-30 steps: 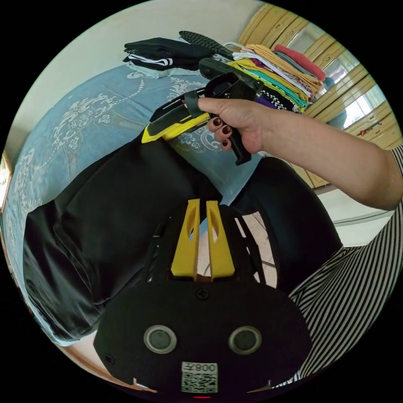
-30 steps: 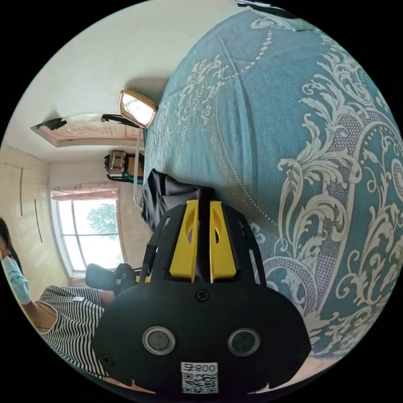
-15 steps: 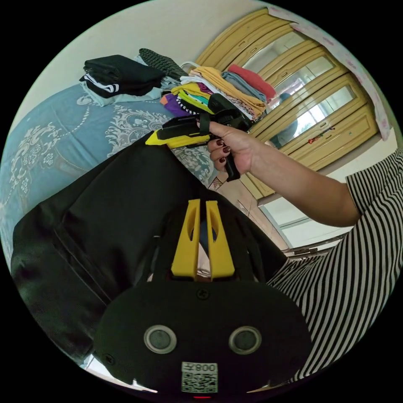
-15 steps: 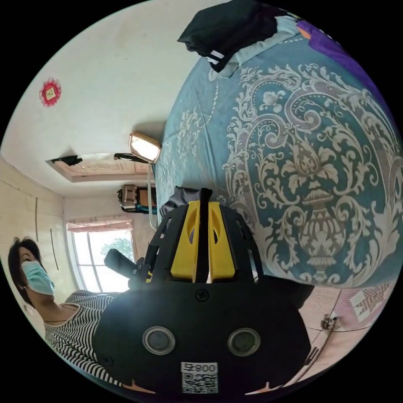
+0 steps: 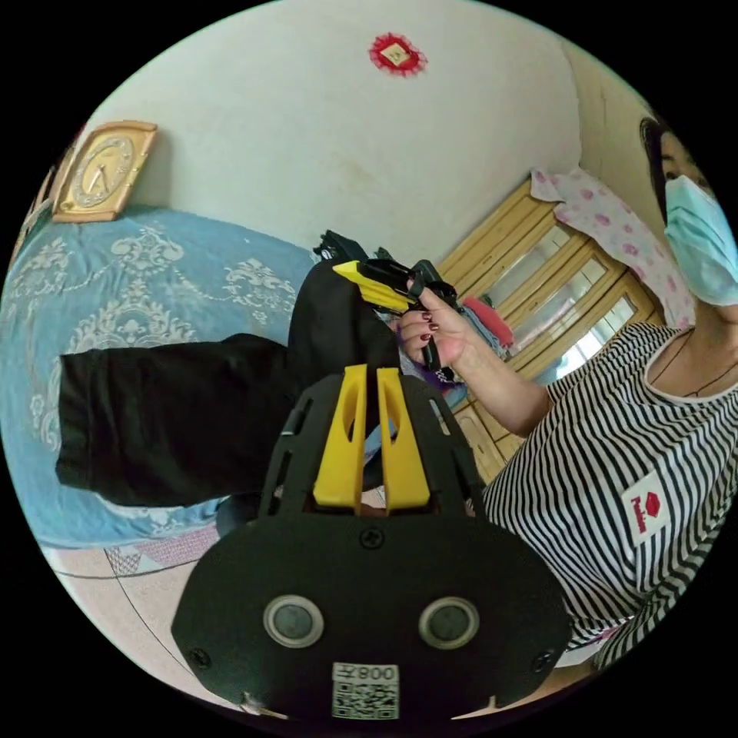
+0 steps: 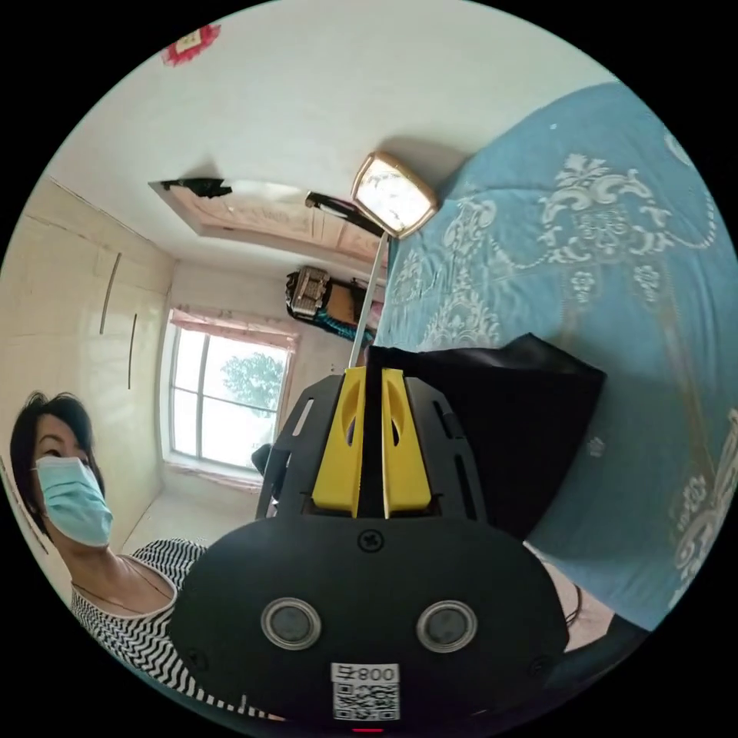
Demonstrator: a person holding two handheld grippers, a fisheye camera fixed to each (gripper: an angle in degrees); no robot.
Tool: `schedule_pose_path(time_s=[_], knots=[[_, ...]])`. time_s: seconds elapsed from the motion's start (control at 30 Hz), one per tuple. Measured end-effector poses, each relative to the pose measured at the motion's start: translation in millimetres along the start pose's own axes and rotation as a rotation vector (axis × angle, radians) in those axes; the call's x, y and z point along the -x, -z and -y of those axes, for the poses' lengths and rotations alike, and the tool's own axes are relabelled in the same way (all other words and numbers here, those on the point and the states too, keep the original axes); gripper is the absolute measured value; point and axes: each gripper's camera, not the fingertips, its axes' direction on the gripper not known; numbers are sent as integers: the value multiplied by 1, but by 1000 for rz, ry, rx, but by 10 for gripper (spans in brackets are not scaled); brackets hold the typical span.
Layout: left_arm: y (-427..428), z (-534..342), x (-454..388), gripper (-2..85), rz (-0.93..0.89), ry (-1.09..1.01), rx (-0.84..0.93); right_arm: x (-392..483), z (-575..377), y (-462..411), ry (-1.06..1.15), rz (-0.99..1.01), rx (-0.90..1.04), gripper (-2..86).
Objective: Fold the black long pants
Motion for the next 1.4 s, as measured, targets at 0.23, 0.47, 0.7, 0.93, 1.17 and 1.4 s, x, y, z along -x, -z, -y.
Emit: schedule_pose_path(time_s=[0.23, 0.47, 0.7, 0.93, 1.17, 1.4], knots=[[85, -63, 114, 24, 136, 206, -100, 77, 65, -133, 31, -92, 158, 28], [119, -115, 193, 26, 184, 381, -138, 129, 111, -227, 12, -193, 279, 32], [136, -158, 229, 24, 254, 469, -138, 172, 141, -270, 13, -191, 355, 36], [158, -188, 217, 6, 333, 484, -310, 248, 154, -271, 151, -158, 296, 9], [120, -160, 219, 1, 312, 357, -180, 308, 163, -332, 313, -325, 450, 1], [88, -162, 243, 1, 483, 417, -27, 333, 182, -390, 372, -513, 590, 1]])
